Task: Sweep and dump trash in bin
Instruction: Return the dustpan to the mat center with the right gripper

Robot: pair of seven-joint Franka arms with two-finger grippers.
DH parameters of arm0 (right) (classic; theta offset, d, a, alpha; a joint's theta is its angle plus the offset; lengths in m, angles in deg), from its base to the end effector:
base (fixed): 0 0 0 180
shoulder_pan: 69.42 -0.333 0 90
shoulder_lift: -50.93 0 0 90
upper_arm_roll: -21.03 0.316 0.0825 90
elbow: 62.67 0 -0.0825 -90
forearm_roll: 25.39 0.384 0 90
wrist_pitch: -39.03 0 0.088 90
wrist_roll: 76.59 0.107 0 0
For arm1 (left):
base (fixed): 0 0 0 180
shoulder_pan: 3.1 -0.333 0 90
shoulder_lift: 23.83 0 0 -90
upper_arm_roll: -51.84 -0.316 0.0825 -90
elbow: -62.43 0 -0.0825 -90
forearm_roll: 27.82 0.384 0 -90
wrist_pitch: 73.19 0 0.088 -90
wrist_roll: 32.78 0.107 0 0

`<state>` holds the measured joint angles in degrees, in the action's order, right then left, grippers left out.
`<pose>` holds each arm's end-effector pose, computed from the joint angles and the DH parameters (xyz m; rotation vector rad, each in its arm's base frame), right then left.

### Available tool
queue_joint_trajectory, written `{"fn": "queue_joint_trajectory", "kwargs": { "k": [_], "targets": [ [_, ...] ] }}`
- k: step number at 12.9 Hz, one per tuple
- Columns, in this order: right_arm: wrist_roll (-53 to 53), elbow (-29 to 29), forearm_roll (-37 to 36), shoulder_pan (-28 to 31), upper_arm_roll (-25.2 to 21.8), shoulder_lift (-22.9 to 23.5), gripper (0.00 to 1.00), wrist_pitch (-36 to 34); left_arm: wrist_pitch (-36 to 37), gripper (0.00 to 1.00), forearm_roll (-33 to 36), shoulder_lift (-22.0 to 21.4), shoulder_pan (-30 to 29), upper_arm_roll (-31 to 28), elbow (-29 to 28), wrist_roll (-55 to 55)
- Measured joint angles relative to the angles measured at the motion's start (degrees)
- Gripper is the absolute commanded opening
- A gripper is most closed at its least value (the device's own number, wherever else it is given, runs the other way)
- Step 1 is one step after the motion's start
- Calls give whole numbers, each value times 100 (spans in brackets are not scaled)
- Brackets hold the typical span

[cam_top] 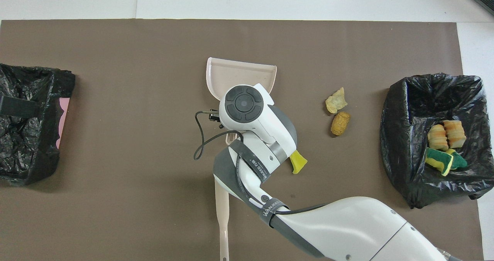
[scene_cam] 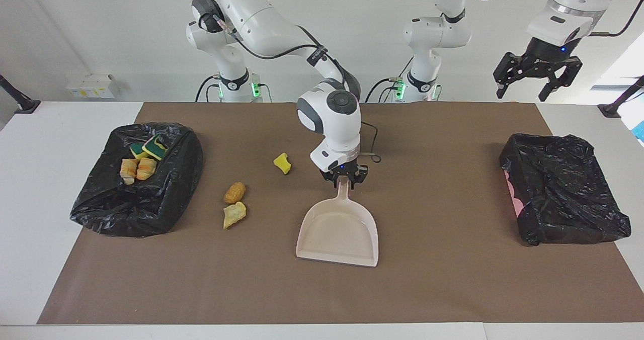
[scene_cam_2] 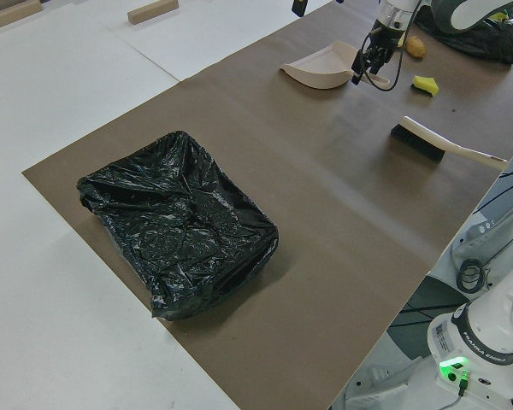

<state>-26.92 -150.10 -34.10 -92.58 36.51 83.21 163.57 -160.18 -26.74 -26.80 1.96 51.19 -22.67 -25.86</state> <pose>0.5765 0.4139 0.3494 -3.0479 0.2448 -0.1047 0.5305 -0.0386 0.6880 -3.1038 0.3051 -0.1317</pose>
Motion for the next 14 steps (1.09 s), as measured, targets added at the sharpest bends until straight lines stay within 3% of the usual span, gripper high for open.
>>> {"fn": "queue_joint_trajectory", "kwargs": {
  "k": [7, 14],
  "targets": [
    [0, -201, 4, -79, 449, -735, 100, -1149, 0, 100, 0, 0, 0, 0, 0, 0],
    [5, -1369, 439, -308, 657, -1475, 100, -1324, 0, 100, 0, 0, 0, 0, 0, 0]
  ]
}}
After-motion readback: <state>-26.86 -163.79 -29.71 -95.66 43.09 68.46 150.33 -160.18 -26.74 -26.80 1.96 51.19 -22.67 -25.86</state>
